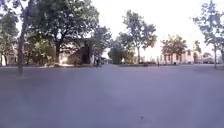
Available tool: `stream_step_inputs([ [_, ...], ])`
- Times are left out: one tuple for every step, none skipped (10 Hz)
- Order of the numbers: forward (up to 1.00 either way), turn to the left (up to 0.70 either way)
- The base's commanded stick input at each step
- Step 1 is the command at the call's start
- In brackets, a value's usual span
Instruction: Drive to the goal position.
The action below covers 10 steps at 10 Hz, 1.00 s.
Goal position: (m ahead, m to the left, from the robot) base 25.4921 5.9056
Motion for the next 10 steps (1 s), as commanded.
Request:
stream_step_inputs([
  [0.5, 0.0],
  [0.5, 0.0],
  [0.5, 0.0],
  [0.5, 0.0],
  [0.5, 0.0],
  [0.5, 0.0],
  [0.5, 0.0],
  [0.5, 0.0],
  [0.5, 0.0],
  [0.5, 0.0],
])
